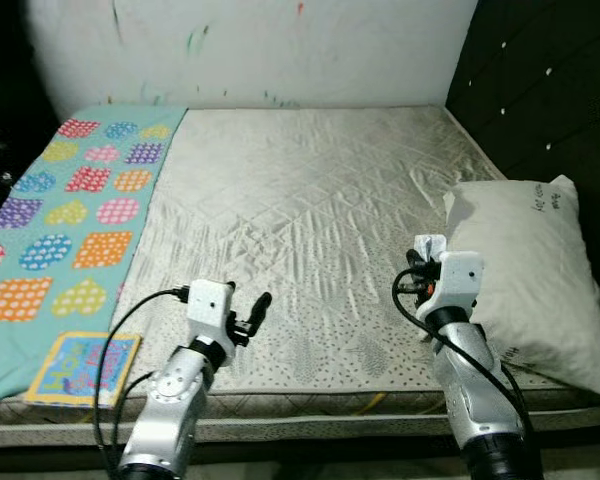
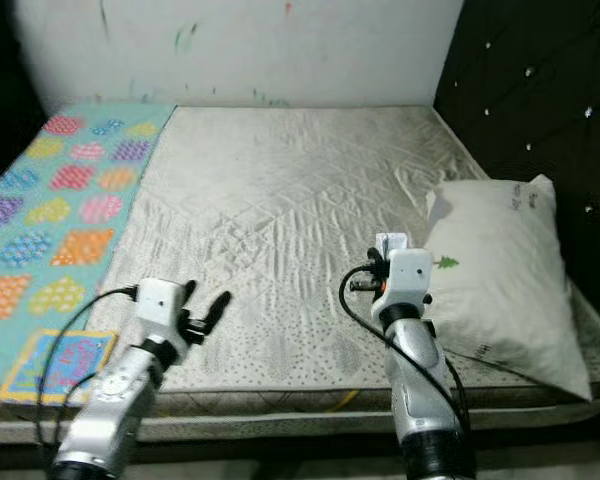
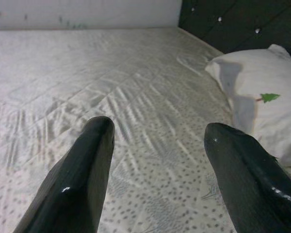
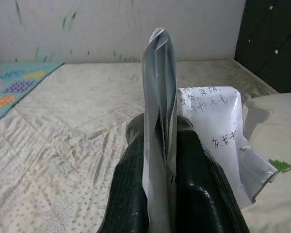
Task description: Clean up the room
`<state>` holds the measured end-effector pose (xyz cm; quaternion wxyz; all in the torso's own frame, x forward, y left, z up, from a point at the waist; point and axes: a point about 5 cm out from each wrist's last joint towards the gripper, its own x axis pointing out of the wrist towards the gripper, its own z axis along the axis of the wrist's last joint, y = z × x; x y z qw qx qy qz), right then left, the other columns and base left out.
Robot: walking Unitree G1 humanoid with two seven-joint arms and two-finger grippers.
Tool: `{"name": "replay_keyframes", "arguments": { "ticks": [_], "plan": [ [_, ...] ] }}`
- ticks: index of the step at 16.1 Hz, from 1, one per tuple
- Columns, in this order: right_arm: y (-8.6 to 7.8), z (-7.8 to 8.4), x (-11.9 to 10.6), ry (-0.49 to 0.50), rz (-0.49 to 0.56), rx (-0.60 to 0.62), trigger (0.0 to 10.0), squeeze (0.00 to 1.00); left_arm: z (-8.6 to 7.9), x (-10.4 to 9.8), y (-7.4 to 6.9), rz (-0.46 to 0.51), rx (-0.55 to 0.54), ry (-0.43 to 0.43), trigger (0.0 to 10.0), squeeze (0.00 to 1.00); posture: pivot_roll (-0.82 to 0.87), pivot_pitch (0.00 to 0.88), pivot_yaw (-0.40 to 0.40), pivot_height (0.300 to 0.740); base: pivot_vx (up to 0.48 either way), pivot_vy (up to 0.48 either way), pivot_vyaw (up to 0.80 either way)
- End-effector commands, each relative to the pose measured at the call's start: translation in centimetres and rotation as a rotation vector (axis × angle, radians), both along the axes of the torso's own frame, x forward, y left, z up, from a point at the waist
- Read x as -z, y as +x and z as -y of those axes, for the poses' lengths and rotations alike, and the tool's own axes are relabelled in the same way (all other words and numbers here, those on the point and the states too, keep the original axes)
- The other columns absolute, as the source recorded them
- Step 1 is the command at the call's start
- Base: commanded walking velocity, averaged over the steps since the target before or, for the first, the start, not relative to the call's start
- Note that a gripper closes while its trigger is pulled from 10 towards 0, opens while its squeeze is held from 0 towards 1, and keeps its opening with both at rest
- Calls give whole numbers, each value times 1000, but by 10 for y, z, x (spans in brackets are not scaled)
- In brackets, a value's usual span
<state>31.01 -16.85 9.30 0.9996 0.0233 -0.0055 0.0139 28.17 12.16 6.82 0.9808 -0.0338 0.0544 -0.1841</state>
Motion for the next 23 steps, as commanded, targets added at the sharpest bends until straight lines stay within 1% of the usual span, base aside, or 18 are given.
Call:
{"name": "replay_keyframes", "arguments": {
  "ticks": [1, 2, 3, 4, 5, 7, 8, 9, 11, 14, 16, 18, 21, 23],
  "plan": [
    [-3, 5, -2, 15, 16, 43, 10000, 0, 0, -6, -2, 64, -12, 44, 10000, 0, -155, 0, 45, 740, 0, 0, 0],
    [-4, 6, -1, 18, 14, 48, 10000, 0, 1, -8, -2, 83, -13, 59, 10000, 0, -155, 0, 43, 740, 0, 0, 0],
    [-3, 5, -2, 13, 13, 35, 10000, 0, -1, -10, 0, 96, -26, 52, 10000, 0, -157, 0, 32, 740, 0, 0, 0],
    [-2, 1, -6, -1, 20, -4, 10000, 0, -9, -14, 4, 105, -94, 32, 10000, 0, -151, 0, 12, 740, 0, 0, 0],
    [-2, 0, -8, -5, 23, -11, 10000, 0, -14, -15, 5, 110, -135, 31, 10000, 0, -144, 0, 8, 740, 0, 0, 0],
    [-5, 6, -8, 7, 17, 17, 10000, 0, -22, -19, 3, 109, -188, 11, 10000, 0, -123, 5, 7, 740, 0, 0, 0],
    [-7, 9, -10, 20, 19, 46, 10000, 0, -23, -22, 2, 106, -185, 3, 10000, 0, -121, 29, 10, 740, 0, 0, 0],
    [-9, 10, -7, 28, 15, 66, 10000, 0, -25, -20, 0, 92, -173, -2, 10000, 0, -127, 36, 11, 740, 0, 0, 0],
    [-13, 12, -7, 27, 11, 80, 10000, 0, -25, -18, 2, 70, -166, -12, 10000, 0, -140, 30, 18, 740, 0, 0, 0],
    [-14, 13, -9, 20, 10, 77, 10000, 0, -25, -20, 5, 79, -169, -15, 10000, 0, -150, 24, 15, 740, 0, 0, 0],
    [-10, 10, -11, 11, 11, 60, 10000, 0, -25, -24, 9, 89, -196, -21, 10000, 0, -146, 25, 2, 740, 0, 0, 0],
    [-7, 7, -14, 13, 12, 56, 10000, 0, -25, -26, 9, 95, -194, -23, 10000, 0, -134, 36, -8, 740, 0, 0, 0],
    [-9, 5, -11, 10, 2, 47, 10000, 0, -25, -29, 10, 106, -196, -24, 10000, 0, -131, 46, -8, 740, 0, 0, 0],
    [-9, 7, -10, 8, -2, 51, 10000, 0, -25, -29, 9, 103, -198, -24, 10000, 0, -133, 51, -5, 740, 0, 126, 0]
  ]
}}
